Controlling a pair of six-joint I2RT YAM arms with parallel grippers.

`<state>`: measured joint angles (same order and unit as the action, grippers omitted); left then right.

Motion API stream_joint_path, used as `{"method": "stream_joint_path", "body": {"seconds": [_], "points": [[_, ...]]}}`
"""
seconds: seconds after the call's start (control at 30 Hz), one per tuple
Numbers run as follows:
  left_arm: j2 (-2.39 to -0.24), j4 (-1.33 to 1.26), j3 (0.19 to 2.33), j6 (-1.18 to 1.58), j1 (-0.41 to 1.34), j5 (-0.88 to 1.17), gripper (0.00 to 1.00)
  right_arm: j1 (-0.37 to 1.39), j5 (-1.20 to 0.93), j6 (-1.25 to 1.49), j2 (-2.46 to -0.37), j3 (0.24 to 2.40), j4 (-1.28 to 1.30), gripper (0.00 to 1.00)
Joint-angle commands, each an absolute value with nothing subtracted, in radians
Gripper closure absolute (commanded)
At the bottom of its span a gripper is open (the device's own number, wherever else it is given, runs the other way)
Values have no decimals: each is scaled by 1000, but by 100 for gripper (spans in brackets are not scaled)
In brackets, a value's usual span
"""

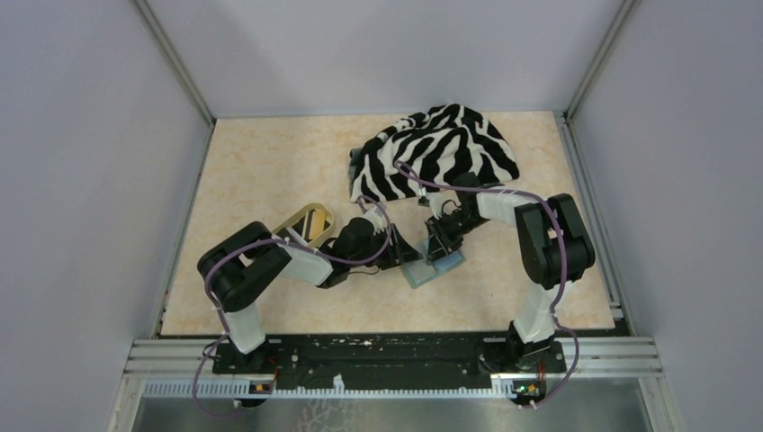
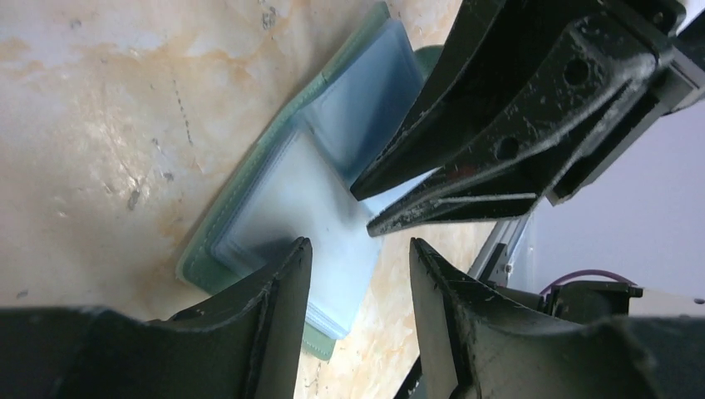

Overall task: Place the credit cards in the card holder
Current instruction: Turn over the card slot in the card holder.

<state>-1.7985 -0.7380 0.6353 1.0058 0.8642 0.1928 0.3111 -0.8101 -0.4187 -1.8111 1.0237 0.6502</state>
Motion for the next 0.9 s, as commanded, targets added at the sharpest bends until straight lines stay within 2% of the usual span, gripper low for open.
{"method": "stream_joint_path", "body": {"seconds": [0.0, 0.2, 0.4, 0.47, 0.63, 0.7, 0.77, 0.87], "points": [[-1833, -638, 681, 946, 870, 149, 45, 312, -854, -441, -1774, 1062, 660, 74], [-1866, -618, 737, 920, 868, 167, 46, 290, -804, -461, -1692, 1054, 635, 62], [-1848, -678, 732, 895, 857, 199, 46, 250, -865, -592, -1526, 1005, 601, 57], [-1799, -690, 715, 867, 852, 189, 46, 252, -953, -700, -1450, 940, 582, 50], [-1619, -614, 671, 747, 844, 122, 45, 279, -1113, -1246, -1259, 747, 646, 19], [-1538, -568, 644, 718, 844, 71, 45, 296, -1105, -1394, -1240, 712, 670, 14], [-1456, -539, 604, 699, 844, 25, 44, 323, -1066, -1414, -1258, 709, 658, 14], [-1307, -535, 489, 694, 843, -44, 24, 409, -947, -1346, -1326, 720, 586, 17]]}}
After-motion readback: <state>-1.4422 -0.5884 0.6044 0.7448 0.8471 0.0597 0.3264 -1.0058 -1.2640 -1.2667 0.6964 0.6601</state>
